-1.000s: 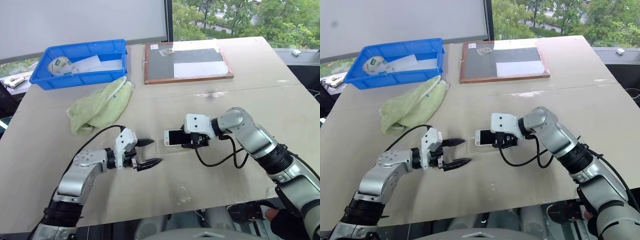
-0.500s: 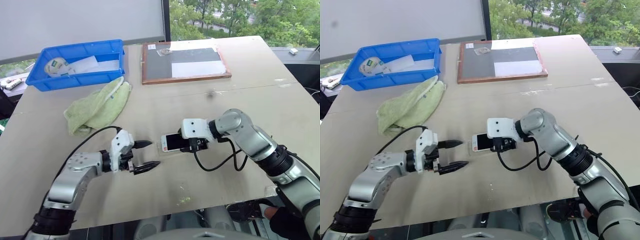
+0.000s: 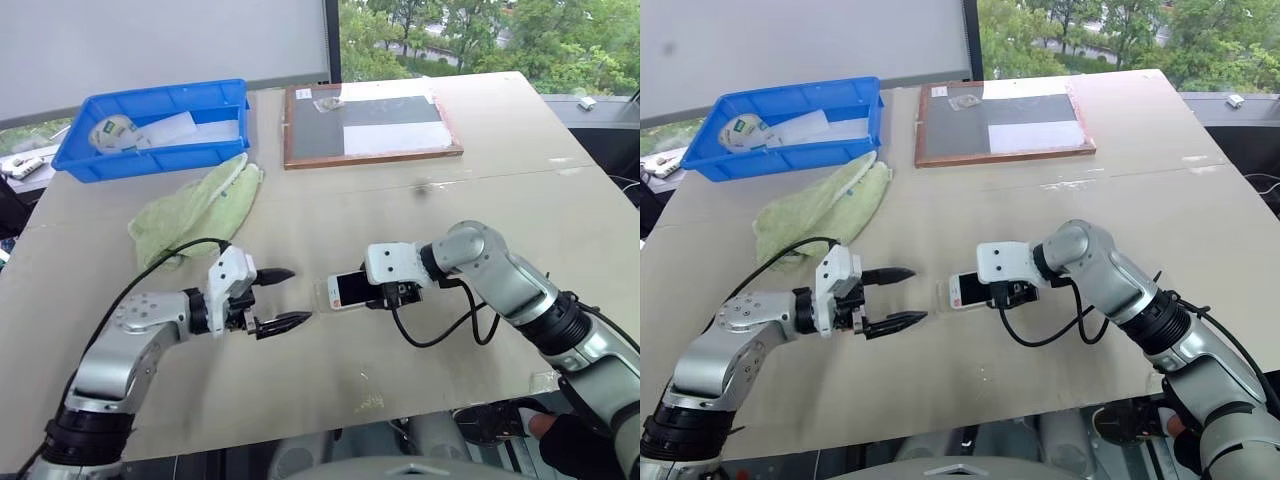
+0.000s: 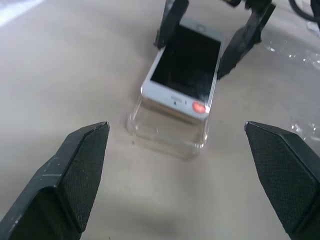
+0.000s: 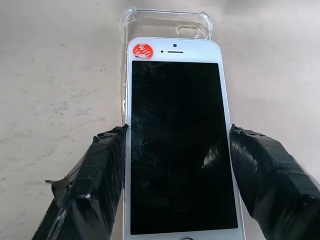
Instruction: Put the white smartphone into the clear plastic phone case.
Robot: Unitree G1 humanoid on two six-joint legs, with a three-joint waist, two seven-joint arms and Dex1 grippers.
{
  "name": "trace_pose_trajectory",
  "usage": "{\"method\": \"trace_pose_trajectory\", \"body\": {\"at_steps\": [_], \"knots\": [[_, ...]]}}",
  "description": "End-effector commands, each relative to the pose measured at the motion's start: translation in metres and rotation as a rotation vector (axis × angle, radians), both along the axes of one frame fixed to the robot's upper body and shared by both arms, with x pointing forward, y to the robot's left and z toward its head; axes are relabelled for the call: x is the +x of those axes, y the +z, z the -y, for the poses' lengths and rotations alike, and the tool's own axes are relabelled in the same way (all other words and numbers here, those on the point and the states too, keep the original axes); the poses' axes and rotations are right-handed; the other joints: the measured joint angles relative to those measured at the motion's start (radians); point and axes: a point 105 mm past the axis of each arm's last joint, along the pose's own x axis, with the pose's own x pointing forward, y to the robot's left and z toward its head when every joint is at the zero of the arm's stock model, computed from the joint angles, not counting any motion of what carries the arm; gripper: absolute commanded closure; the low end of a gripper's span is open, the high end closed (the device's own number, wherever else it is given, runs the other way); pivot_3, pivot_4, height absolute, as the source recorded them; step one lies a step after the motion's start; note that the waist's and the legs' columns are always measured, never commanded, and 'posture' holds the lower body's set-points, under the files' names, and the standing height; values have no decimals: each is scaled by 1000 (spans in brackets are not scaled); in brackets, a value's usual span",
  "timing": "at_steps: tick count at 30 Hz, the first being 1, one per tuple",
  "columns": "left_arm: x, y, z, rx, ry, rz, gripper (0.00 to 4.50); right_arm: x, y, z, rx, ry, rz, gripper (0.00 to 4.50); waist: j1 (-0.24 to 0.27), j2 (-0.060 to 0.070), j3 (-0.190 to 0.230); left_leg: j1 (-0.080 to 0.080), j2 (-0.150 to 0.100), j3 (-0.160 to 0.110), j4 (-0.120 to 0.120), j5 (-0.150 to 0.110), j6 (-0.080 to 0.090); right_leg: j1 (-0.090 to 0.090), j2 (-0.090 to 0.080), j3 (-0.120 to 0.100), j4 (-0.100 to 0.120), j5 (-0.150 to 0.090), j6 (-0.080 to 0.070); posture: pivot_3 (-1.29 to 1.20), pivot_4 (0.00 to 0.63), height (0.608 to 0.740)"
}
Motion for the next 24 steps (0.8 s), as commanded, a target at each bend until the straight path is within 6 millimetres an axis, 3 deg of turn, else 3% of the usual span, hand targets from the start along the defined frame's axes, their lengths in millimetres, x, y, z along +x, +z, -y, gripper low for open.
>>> {"method": "trace_pose_trajectory", "body": {"at_steps": [1, 10, 13, 15, 17, 22, 24], "knots": [[-5, 12, 3, 0, -3, 33, 0, -1, -8, 8, -56, 13, 12, 1725, 0, 0, 0, 0, 0, 0, 0, 0, 0, 0, 0, 0, 0, 0, 0, 0, 150, 740], [-12, 9, 7, 10, -1, 29, 0, 1, -11, 10, -66, 21, 3, 1725, 3, 0, 0, 0, 0, 0, 0, 0, 0, 1, 0, 0, 0, 0, 0, 0, 150, 740], [-10, 8, 3, 15, 6, 27, 0, 6, -3, 6, -10, -2, 1, 1725, 2, 0, 0, 1, 0, 0, 0, 0, 0, 1, 0, 0, 0, 0, 0, 0, 150, 740], [-10, 7, 0, 17, 12, 26, 0, 9, 8, 4, 40, -15, -13, 689, 2, 0, 0, 1, 0, 0, 0, 0, 0, 1, 0, 0, 0, 0, 0, 0, 150, 740], [-11, 6, -3, 18, 16, 25, 0, 12, 20, 3, 84, -26, -3, 45, 1, 0, 0, 1, 0, 0, 0, 0, 0, 1, 0, 0, 0, 0, 0, 0, 150, 740], [-13, 2, -12, 17, 26, 19, 0, 0, 52, -6, 257, -27, -103, 45, -1, 0, 0, 0, 0, 0, 0, 0, 0, 0, 0, 0, -1, 0, 0, 0, 150, 740], [-15, 0, -15, 19, 25, 15, 0, -1, 54, -10, 311, -51, -150, 556, -1, 0, 0, 0, 0, 0, 0, 0, 0, 0, 0, 1, -1, 0, 0, 0, 150, 740]]}}
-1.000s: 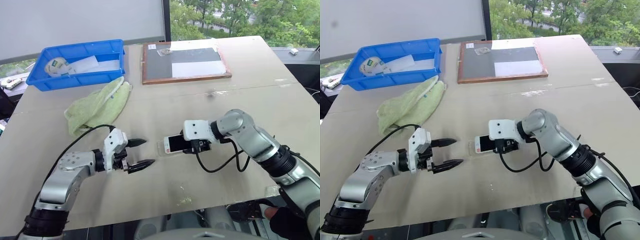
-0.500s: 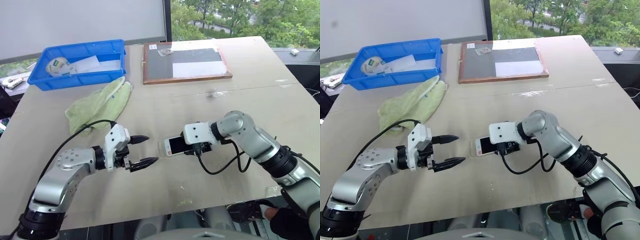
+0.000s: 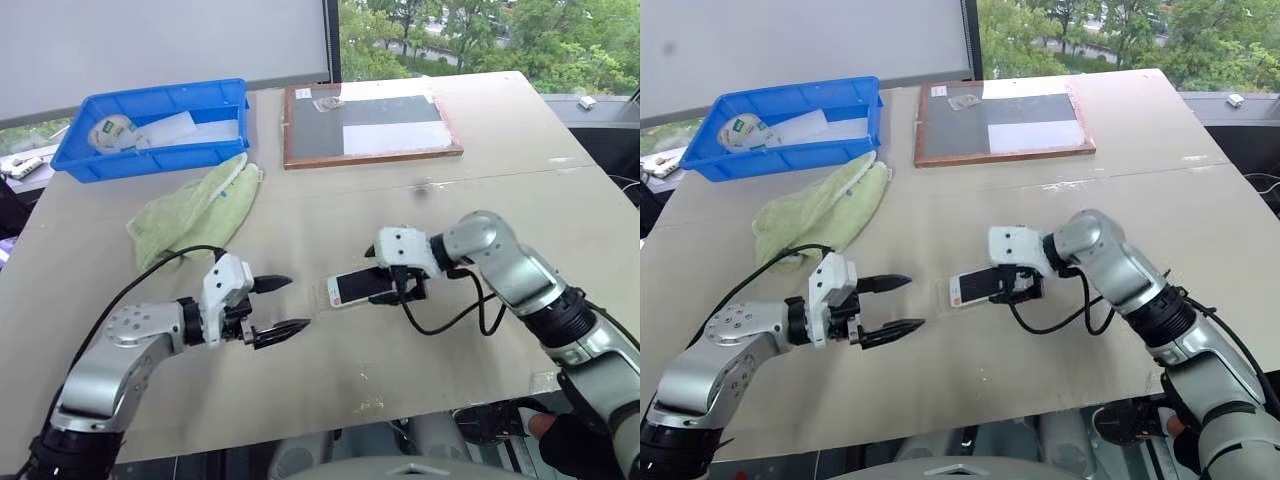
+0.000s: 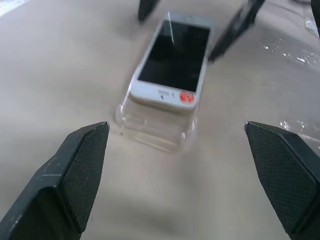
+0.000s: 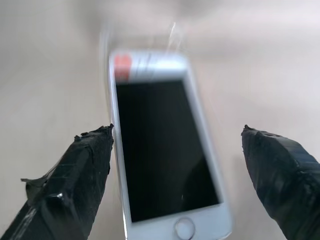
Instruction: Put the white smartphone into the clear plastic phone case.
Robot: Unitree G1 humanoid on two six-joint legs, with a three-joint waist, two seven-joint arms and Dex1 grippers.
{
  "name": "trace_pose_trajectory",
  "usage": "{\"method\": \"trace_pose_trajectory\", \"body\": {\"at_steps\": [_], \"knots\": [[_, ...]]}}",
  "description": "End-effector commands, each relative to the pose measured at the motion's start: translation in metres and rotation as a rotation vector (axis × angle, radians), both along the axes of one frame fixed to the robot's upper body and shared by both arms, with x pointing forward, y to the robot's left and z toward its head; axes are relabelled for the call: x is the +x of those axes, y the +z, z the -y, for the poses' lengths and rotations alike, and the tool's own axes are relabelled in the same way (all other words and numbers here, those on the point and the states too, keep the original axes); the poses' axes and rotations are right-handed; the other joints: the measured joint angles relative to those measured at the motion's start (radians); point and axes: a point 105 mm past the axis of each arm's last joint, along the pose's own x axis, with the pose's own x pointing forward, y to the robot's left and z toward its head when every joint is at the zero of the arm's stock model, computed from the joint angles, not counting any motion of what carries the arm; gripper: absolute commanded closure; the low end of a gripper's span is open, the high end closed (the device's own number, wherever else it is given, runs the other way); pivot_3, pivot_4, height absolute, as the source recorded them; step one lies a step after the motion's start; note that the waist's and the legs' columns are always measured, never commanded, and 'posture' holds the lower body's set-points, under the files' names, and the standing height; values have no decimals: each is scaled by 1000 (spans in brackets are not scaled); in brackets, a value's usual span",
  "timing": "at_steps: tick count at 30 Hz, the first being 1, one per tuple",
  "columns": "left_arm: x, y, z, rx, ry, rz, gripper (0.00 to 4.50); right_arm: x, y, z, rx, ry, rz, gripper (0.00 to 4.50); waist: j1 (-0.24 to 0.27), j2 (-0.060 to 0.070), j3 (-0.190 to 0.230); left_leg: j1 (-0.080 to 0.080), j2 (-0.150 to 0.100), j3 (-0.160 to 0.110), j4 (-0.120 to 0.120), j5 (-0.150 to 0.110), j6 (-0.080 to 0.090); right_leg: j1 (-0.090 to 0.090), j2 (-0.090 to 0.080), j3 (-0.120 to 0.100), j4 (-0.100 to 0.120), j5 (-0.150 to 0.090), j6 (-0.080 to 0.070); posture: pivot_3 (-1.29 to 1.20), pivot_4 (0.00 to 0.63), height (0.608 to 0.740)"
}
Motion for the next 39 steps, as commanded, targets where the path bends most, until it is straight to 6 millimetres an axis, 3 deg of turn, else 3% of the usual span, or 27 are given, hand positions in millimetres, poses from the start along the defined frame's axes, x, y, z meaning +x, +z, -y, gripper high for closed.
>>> {"method": "trace_pose_trajectory", "body": {"at_steps": [1, 5, 8, 9, 10, 11, 12, 14, 16, 17, 21, 24, 27, 29, 32, 36, 39], "knots": [[-2, 5, -9, 8, -2, 35, 0, -7, 18, -10, 103, 6, -31, 846, 0, 0, 0, 0, 0, 0, 0, 0, 0, 0, 0, 0, 0, 0, 0, 0, 150, 740], [-4, 0, -12, 10, -10, 21, 0, -7, 2, -24, 134, -24, -79, 2785, 2, 0, 0, 0, 0, 0, 0, 0, 0, 0, 0, 0, 0, 0, 0, 0, 150, 740], [-5, -3, -12, 5, -13, 14, 883, -6, -20, -31, 102, -38, -89, 4326, 2, 0, 0, 0, 0, 0, 0, 0, 0, 0, 0, 0, 0, 0, 0, 0, 150, 740], [-6, -3, -12, 4, -15, 13, 1310, -5, -30, -30, 70, -40, -86, 4500, 2, 0, 0, 0, 0, 0, 0, 0, 0, 0, 0, 0, 0, 0, 0, 0, 150, 740], [-6, -4, -12, 3, -17, 12, 1883, -4, -42, -27, 26, -43, -80, 4500, 2, 0, 0, 0, 0, 0, 0, 0, 0, 0, 0, 0, 0, 0, 0, 0, 150, 740], [-6, -4, -12, 3, -18, 11, 1883, -2, -50, -25, -13, -42, -72, 4500, 1, 0, 0, 0, 0, 0, 0, 0, 0, 0, 0, 0, 0, 0, 0, 0, 150, 740], [-7, -5, -12, 3, -21, 8, 2600, -2, -59, -21, -56, -38, -62, 4500, 1, 0, 0, 0, 0, 0, 0, 0, 0, 0, 0, 0, 0, 0, 0, 0, 150, 740], [-7, -6, -12, 3, -26, 6, 3511, 0, -75, -14, -131, -32, -44, 4500, -1, 0, 0, 1, 0, 1, 0, 0, 0, 1, 0, 0, 0, 0, 0, 0, 150, 740], [-7, -7, -13, 4, -28, 6, 4342, 2, -78, -10, -149, -29, -29, 4500, -1, 0, -1, 3, 0, 1, 0, 0, 0, 2, 1, 0, 0, 0, 0, 0, 150, 740], [-7, -8, -13, 4, -28, 6, 4474, 3, -72, -12, -118, -39, -29, 4500, 0, 0, -1, 4, 0, 1, 0, 0, 0, 4, 1, 0, 0, 0, 0, 0, 150, 740], [-7, -14, -10, 14, -36, 4, 4474, 7, -20, -16, 112, -108, -50, 4500, 5, 0, -1, 5, 0, -1, 0, 0, 0, 6, 1, -1, 0, 0, 1, 0, 150, 740], [-5, -18, -5, 15, -35, 2, 4474, -1, 23, -5, 234, -127, -71, 4500, 5, 1, 0, 2, 0, -2, 1, 0, 0, 4, 1, -1, 0, 0, 0, 0, 150, 740], [1, -23, 2, 30, -27, 11, 4474, -10, 42, 12, 268, -174, -79, 4500, 6, 0, 0, 0, 0, -2, 0, 0, 0, 1, 0, -1, 0, 0, 0, 0, 150, 740], [7, -27, 5, 41, -6, 10, 4474, -7, 34, 28, 196, -248, -43, 4500, 6, 0, 0, 0, 0, -2, 0, 0, 0, 1, 0, -1, -1, 0, 0, 0, 150, 740], [19, -37, 14, 76, 26, 8, 4474, 2, -2, 66, -47, -393, 54, 4500, 10, -1, -1, -1, -1, 0, 0, 0, 0, 1, -1, -2, -2, 0, 0, 0, 150, 740], [23, -44, 22, 104, 23, 9, 4474, 3, -23, 70, -116, -441, 61, 4500, 1, 1, 0, -1, 0, 2, 0, 0, 0, 1, -1, 1, -2, 0, 1, 0, 150, 740], [25, -45, 27, 107, 9, 14, 4474, 1, -31, 60, -125, -423, 61, 4500, 5, 0, 0, 0, 0, 2, 0, 0, 0, 2, 0, 0, -2, 0, 2, 0, 150, 740]]}}
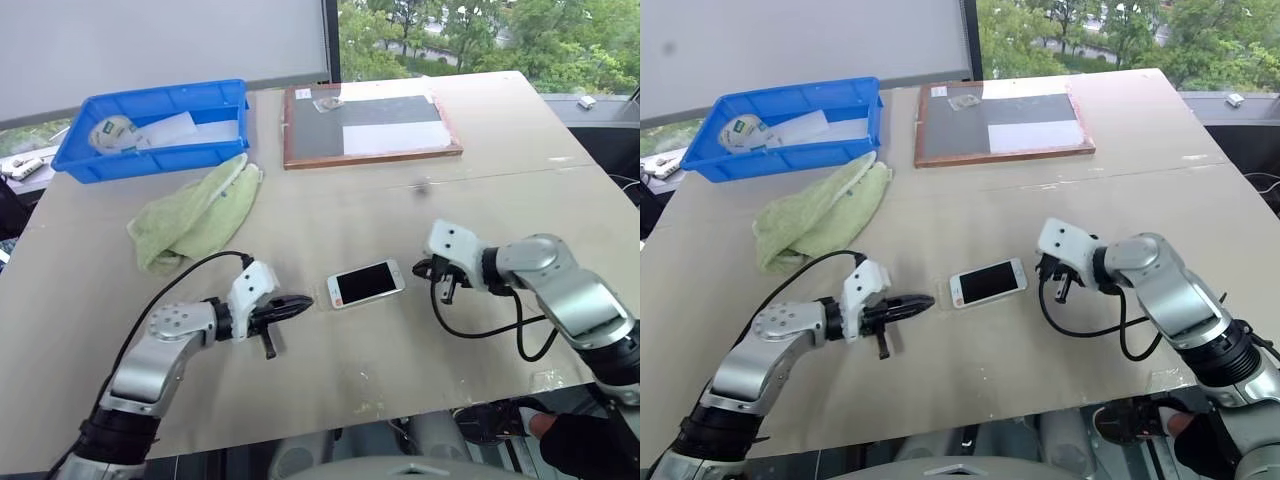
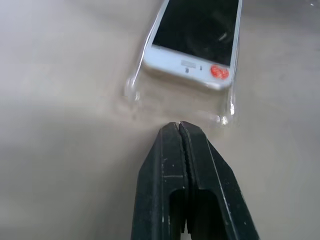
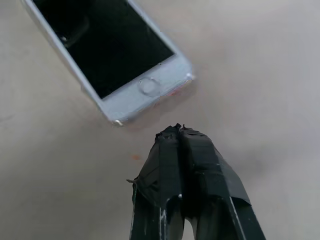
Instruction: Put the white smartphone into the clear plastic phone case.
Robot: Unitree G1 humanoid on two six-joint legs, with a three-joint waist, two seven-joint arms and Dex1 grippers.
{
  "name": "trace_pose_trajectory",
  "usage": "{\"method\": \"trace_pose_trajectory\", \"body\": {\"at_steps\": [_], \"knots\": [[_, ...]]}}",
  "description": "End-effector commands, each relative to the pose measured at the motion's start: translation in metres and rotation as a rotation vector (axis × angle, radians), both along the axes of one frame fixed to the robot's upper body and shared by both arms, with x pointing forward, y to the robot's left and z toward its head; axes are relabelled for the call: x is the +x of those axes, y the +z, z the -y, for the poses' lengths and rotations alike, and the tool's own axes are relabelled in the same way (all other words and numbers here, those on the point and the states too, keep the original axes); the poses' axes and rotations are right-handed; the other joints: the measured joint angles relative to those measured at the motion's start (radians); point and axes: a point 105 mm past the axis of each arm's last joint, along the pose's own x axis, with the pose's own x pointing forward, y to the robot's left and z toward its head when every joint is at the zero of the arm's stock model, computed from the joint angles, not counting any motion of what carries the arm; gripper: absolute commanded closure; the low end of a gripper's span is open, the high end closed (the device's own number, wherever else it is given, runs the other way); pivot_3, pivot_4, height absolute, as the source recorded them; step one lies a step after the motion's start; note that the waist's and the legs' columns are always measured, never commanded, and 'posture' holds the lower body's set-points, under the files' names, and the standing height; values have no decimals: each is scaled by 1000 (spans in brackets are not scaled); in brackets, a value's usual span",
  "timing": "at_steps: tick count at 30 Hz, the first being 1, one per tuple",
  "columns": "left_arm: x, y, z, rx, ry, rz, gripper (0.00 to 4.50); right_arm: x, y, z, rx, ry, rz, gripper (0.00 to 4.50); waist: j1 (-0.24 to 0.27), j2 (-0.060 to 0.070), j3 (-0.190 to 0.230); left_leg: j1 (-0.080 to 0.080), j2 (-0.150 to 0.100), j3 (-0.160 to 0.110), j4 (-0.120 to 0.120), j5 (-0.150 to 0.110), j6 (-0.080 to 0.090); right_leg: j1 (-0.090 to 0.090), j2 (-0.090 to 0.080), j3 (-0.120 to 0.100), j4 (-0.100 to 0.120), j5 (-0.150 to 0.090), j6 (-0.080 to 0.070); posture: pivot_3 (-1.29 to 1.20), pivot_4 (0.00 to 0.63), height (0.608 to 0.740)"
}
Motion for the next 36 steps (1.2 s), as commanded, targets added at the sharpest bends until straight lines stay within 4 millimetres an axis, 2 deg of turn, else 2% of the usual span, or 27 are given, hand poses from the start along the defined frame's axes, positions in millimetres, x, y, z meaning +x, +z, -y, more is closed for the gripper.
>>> {"method": "trace_pose_trajectory", "body": {"at_steps": [1, 5, 7, 14, 21, 26, 30, 33, 36], "knots": [[1, -10, 5, 24, -10, -18, 4474, -2, 4, -18, 8, 42, 50, 4500, 3, 0, 0, 0, 0, 0, 0, 0, 0, 1, 0, 0, 0, 0, 0, 0, 150, 740], [8, -8, 10, 18, -11, -9, 4474, -6, 10, -39, 24, 90, 55, 4500, 11, 0, 0, 1, -1, -2, 1, 0, 0, 2, 0, -1, 0, 1, 0, 0, 150, 740], [10, -9, 12, 17, -14, -9, 4474, -8, 5, -46, -8, 132, 60, 4500, 17, 0, 0, 1, -1, -2, 2, 0, 0, 3, 0, -2, 0, 1, 0, 0, 150, 740], [19, -3, 20, -17, -12, -5, 4474, -16, -2, -62, -37, 221, 44, 4500, 29, 1, -1, 3, -1, -2, 2, 0, 0, 6, 0, -4, 0, -1, 3, 0, 150, 740], [27, 3, 33, -31, -41, 5, 4474, -22, -2, -54, -34, 226, 6, 4500, 35, 2, -1, 3, -1, -3, 5, 1, 0, 8, 0, -6, 0, 1, 6, 0, 150, 740], [44, 10, 49, -45, -57, 6, 4474, -23, 6, -34, -62, 171, 19, 4500, 36, 1, -1, 1, -1, -4, 8, 1, 0, 9, 0, -8, 0, 1, 6, 0, 150, 740], [51, 10, 59, -6, -100, 19, 4474, -20, 2, -20, -102, 113, 41, 4500, 25, 1, -1, 0, -1, -5, 8, 1, 0, 7, 0, -6, -1, 2, 6, 0, 150, 740], [51, 12, 52, 6, -97, 13, 4474, -14, 6, -11, -96, 58, 71, 4500, 22, 1, -1, 0, -1, -3, 7, 0, 0, 7, 0, -3, -3, 3, 3, 0, 150, 740], [49, 12, 36, 25, -77, 3, 4474, -10, 22, -2, -10, -14, 71, 4500, 25, 1, -1, -1, -1, -3, 7, 0, 0, 6, -1, -3, -4, 3, 3, 0, 150, 740]]}}
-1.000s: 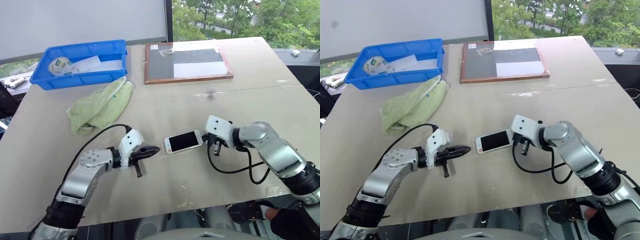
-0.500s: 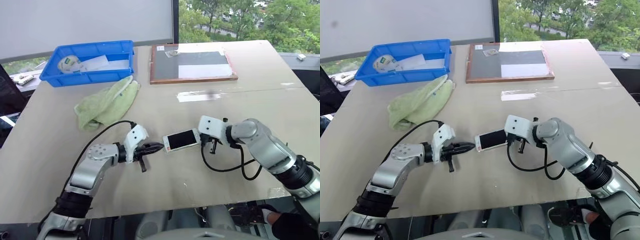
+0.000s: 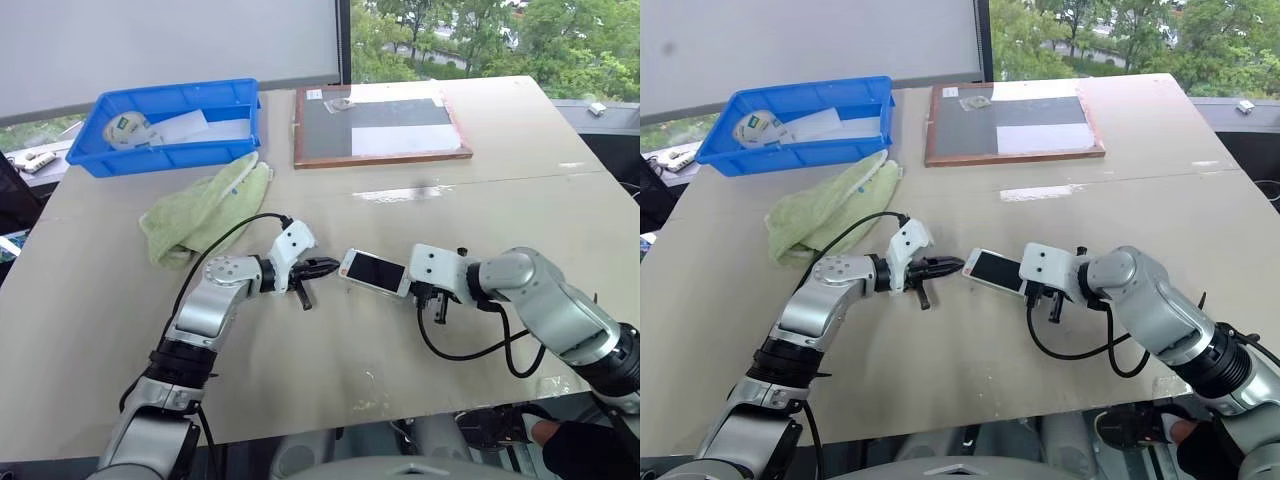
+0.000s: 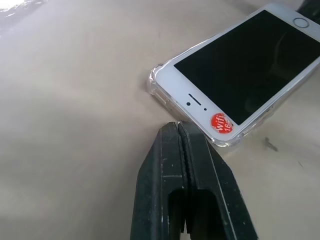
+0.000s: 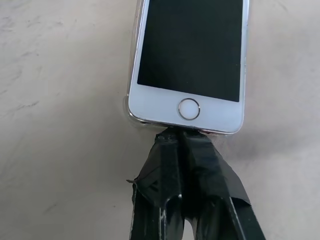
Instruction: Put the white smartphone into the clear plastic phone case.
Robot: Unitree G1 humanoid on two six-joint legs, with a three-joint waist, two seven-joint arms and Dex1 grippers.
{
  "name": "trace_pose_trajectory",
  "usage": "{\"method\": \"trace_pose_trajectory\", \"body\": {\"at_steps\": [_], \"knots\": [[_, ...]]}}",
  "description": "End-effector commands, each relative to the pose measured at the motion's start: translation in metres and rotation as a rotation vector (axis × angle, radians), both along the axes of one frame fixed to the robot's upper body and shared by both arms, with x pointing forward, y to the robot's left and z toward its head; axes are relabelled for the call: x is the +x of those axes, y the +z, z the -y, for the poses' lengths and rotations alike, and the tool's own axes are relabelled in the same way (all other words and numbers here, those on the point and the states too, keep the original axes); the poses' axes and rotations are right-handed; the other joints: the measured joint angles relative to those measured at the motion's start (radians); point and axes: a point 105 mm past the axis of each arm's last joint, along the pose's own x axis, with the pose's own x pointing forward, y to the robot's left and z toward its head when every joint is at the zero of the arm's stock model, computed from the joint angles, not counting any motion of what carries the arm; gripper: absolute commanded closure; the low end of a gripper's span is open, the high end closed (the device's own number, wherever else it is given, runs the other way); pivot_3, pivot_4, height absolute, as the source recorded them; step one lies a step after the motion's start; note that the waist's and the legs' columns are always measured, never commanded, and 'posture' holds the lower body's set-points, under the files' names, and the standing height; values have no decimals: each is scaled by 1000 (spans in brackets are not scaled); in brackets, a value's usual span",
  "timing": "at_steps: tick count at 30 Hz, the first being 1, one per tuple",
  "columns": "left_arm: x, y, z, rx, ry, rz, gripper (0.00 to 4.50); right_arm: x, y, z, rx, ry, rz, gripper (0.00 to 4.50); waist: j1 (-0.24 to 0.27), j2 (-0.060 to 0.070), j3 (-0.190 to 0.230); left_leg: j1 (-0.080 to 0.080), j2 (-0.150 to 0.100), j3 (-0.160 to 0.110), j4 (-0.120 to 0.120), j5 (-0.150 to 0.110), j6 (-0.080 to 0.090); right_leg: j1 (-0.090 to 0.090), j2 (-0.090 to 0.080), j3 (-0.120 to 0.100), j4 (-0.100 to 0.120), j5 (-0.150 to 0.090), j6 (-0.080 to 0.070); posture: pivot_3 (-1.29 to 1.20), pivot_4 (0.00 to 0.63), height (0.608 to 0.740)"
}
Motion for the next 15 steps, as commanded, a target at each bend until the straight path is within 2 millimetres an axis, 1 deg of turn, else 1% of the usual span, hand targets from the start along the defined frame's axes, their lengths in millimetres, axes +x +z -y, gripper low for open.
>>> {"method": "trace_pose_trajectory", "body": {"at_steps": [1, 4, 6, 7, 9, 11, 15], "knots": [[-10, -2, -4, 13, -48, -19, 4474, 2, 36, 3, 151, -48, 48, 4500, -1, 0, 0, -1, 0, 0, 0, 0, 0, -1, 0, 0, 0, 0, 0, 0, 150, 740], [-10, 0, -11, 8, -31, -23, 4474, -8, 49, 0, 272, -26, -26, 4500, -3, 0, 0, -1, 0, 0, -1, 0, 0, -2, 0, 1, 0, 0, -1, 0, 150, 740], [-11, 3, -11, 4, -35, -22, 4474, -9, 56, -9, 366, -4, -66, 4500, -7, 0, 0, 0, 1, 0, -3, 0, 0, -2, 0, 0, 0, 0, -1, 0, 150, 740], [-11, 3, -11, 4, -37, -21, 4474, -7, 56, -14, 371, 13, -62, 4500, -11, 0, 0, 0, 1, 0, -3, 0, 0, -2, 1, 0, 0, 0, -1, 0, 150, 740], [-12, 4, -11, 4, -37, -19, 4474, 2, 53, -23, 365, 22, -50, 4500, -19, 0, 0, 0, 1, 0, -4, 0, 0, -2, 1, 0, 0, 0, -1, 0, 150, 740], [-12, 6, -11, -2, -31, -18, 4474, 11, 49, -37, 364, 34, -37, 4500, -25, 0, 0, 1, 1, 1, -4, 0, 0, -2, 1, 1, 0, 0, -1, 0, 150, 740], [-17, 4, -11, 4, -23, -28, 4474, 24, 25, -61, 280, 90, -29, 4500, -29, 0, 1, 2, 1, 1, -5, 0, 0, -2, 1, 1, 1, 0, -1, 0, 150, 740]]}}
